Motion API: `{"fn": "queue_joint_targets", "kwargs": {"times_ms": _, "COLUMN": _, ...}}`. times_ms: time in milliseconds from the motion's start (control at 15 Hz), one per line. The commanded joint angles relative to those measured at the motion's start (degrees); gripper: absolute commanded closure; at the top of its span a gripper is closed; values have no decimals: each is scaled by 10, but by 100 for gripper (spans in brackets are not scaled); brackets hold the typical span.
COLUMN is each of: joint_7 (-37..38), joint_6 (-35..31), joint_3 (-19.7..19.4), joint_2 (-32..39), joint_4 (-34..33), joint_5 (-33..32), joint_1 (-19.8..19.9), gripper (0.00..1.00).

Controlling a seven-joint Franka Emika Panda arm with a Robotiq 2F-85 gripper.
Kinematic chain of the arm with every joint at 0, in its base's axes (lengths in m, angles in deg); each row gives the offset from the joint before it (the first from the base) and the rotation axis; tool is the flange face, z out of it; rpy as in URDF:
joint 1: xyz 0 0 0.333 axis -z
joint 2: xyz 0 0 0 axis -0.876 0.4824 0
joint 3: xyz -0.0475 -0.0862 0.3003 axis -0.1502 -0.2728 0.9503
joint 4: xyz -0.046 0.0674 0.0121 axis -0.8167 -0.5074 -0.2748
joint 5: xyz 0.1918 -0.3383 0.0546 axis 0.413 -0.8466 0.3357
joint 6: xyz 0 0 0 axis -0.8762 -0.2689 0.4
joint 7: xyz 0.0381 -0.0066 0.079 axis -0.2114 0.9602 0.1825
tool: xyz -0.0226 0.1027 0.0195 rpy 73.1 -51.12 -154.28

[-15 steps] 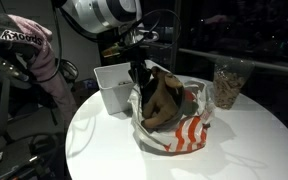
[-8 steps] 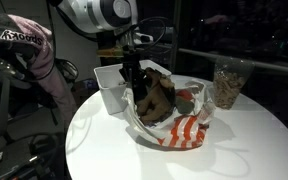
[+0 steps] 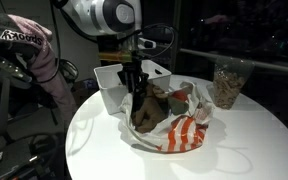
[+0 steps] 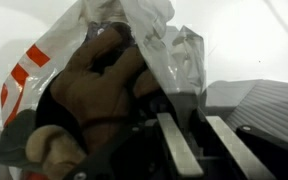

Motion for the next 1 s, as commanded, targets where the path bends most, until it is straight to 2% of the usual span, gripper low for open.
{"fn": "queue_joint_targets", "kwargs": {"times_ms": 0, "joint_7": 0, "joint_6": 10, "joint_3": 2, "joint_2": 13, "joint_4": -17, "joint_5": 3, "joint_1": 3, "gripper": 41}}
{"fn": "queue_joint_targets", "kwargs": {"times_ms": 267, "joint_7": 9, "joint_6": 62, "joint_3": 3, "joint_2": 5, "joint_4": -22, "joint_5": 13, "joint_1": 3, "gripper": 10}}
{"fn": "queue_joint_targets", "kwargs": {"times_ms": 400, "joint_7": 3, "joint_6": 79, "joint_3": 7, "joint_2": -9, "joint_4": -15, "joint_5": 16, "joint_1": 2, "gripper": 1}}
{"fn": "queue_joint_targets", "kwargs": {"times_ms": 800, "joint_7": -29, "joint_6": 99, "joint_3": 27, "joint_2": 14, "joint_4": -28, "joint_5": 62, "joint_1": 6, "gripper": 0}}
{"fn": "queue_joint_targets", "kwargs": {"times_ms": 933, "joint_7": -45, "joint_6": 85, "joint_3": 34, "joint_2": 20, "joint_4": -23, "joint_5": 74, "joint_1": 5, "gripper": 0}}
